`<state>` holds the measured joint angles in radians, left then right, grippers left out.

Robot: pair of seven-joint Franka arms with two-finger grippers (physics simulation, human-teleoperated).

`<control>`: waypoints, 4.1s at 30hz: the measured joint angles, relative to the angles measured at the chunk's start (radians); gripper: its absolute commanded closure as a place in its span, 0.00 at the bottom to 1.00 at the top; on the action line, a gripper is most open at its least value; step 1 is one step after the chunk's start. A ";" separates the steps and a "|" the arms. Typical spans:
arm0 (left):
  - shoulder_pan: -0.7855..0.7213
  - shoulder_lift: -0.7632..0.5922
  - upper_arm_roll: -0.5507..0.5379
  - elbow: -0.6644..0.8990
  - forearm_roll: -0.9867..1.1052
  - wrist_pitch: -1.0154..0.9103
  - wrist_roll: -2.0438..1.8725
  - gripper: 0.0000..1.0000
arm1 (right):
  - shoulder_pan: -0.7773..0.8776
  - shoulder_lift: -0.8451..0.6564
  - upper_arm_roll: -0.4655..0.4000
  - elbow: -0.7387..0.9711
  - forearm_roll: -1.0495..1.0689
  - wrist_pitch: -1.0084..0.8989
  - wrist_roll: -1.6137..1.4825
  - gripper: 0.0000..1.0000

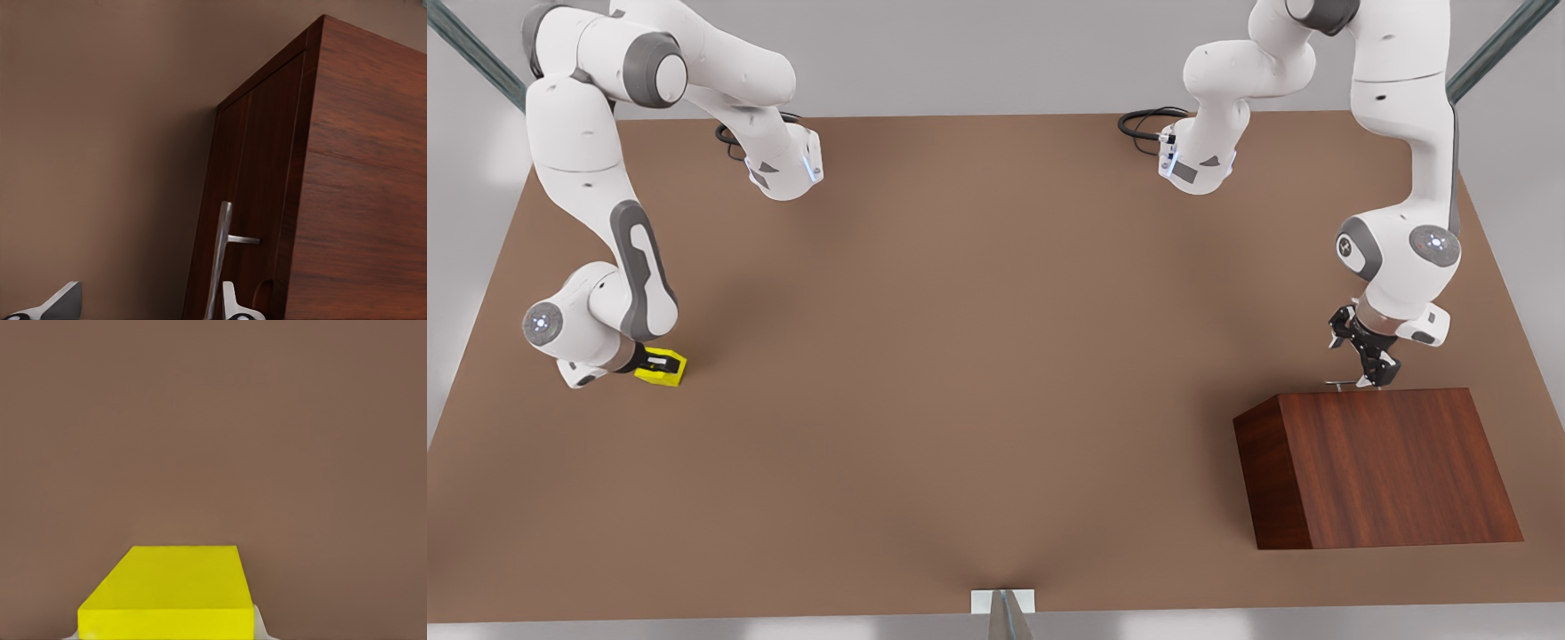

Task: Open the drawer with left arm, place the square in the middle with right arm, and place the square in the drawer with left arm

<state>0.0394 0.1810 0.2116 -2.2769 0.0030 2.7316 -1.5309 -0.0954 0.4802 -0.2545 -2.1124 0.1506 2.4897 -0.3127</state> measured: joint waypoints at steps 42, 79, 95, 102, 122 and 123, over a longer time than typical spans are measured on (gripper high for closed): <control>0.001 -0.129 0.039 -0.148 -0.001 -0.095 -0.016 0.00 | 0.821 0.085 0.239 0.445 -0.056 -0.056 -0.003 0.27; -0.037 -0.060 0.001 0.357 -0.006 -0.378 0.244 0.00 | 0.082 -0.366 0.300 0.597 -0.162 -0.695 0.393 0.00; -0.308 0.304 -0.235 0.846 -0.004 -0.760 0.950 0.00 | 0.057 -0.366 0.270 0.724 -0.184 -0.906 0.290 0.00; -0.357 0.385 -0.373 0.888 -0.003 -0.806 1.136 0.00 | 0.031 -0.378 0.274 0.814 -0.170 -0.959 0.264 0.00; -0.548 0.404 -0.397 0.621 0.121 -0.616 1.398 0.00 | 0.052 -0.355 0.294 0.832 -0.161 -1.025 0.226 0.00; -0.554 0.398 -0.397 0.586 0.125 -0.585 1.400 0.00 | 0.053 -0.355 0.294 0.832 -0.161 -1.025 0.226 0.00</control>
<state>-0.5146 0.5791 -0.1854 -1.6904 0.1285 2.1464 -0.1312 -0.0427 0.1253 0.0397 -1.2799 -0.0107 1.4645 -0.0872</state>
